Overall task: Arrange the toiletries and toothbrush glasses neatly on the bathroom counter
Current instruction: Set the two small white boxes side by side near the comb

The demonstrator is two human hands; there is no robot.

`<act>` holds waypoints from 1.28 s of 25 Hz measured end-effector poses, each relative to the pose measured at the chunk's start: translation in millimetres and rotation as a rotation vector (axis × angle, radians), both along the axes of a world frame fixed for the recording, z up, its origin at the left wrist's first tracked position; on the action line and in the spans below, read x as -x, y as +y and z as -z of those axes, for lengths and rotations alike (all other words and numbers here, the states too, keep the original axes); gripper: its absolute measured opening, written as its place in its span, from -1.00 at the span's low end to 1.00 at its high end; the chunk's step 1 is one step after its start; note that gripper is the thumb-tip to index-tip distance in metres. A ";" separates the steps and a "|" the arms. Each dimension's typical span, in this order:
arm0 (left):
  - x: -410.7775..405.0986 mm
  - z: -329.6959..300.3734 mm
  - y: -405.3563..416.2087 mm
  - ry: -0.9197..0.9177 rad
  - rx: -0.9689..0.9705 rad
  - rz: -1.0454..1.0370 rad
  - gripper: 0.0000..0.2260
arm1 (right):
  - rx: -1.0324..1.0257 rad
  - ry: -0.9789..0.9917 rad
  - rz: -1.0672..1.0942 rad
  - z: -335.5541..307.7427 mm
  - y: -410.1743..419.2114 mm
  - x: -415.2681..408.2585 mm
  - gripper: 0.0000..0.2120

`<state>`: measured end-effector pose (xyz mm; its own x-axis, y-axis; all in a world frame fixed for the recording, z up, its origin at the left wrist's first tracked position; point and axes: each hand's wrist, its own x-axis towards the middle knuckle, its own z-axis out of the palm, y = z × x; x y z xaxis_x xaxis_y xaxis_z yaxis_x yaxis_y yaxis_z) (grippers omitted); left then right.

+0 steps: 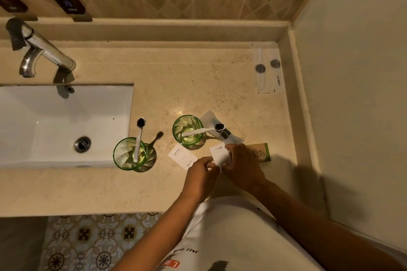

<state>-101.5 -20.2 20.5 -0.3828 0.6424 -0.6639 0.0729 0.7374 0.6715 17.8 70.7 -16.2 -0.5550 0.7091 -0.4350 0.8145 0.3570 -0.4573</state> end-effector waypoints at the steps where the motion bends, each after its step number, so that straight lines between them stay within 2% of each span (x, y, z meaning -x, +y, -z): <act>1: -0.7 1.1 -0.8 -0.025 0.002 -0.040 -0.84 | 0.040 0.015 0.045 0.4 1.4 -0.9 -0.44; 3: -0.2 5.1 -6.1 -0.071 0.007 -0.122 -0.87 | 0.104 0.080 0.157 -0.1 4.5 -3.8 -0.48; 5: -0.9 -0.1 -8.9 -0.093 0.005 -0.192 -0.81 | 0.161 0.157 0.247 -6.8 5.7 -6.8 -0.56; 9: -4.2 -17.2 -5.3 -0.153 -0.048 -0.241 -0.83 | 0.213 0.308 0.399 -15.8 5.9 -15.8 -0.74; 16: -12.3 -41.8 23.0 -0.153 -0.189 -0.123 -0.73 | 0.341 0.512 0.570 -43.4 22.4 -35.6 -0.89; 21: -15.7 -78.3 58.6 -0.180 -0.338 -0.015 -0.70 | 0.235 0.670 0.629 -67.7 55.9 -64.5 -0.84; 23: -11.8 -90.0 77.5 -0.153 -0.382 -0.001 -0.71 | 0.171 0.756 0.569 -82.1 69.4 -69.1 -0.89; 25: -3.8 -98.8 102.5 -0.126 -0.392 -0.014 -0.72 | 0.128 0.799 0.490 -94.6 85.4 -67.0 -0.81; 30: 30.3 -97.4 173.1 -0.105 -0.414 -0.137 -0.79 | 0.106 0.730 0.482 -96.8 126.3 -34.7 -0.71; 32: 45.9 -87.1 196.5 -0.112 -0.381 -0.188 -0.80 | 0.235 0.659 0.506 -98.4 135.5 -12.2 -0.63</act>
<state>-147.4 176.2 107.6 -0.4556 0.7753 -0.4374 -0.1281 0.4291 0.8941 30.0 206.1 82.2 -0.3876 0.8711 -0.3017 0.3931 -0.1398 -0.9088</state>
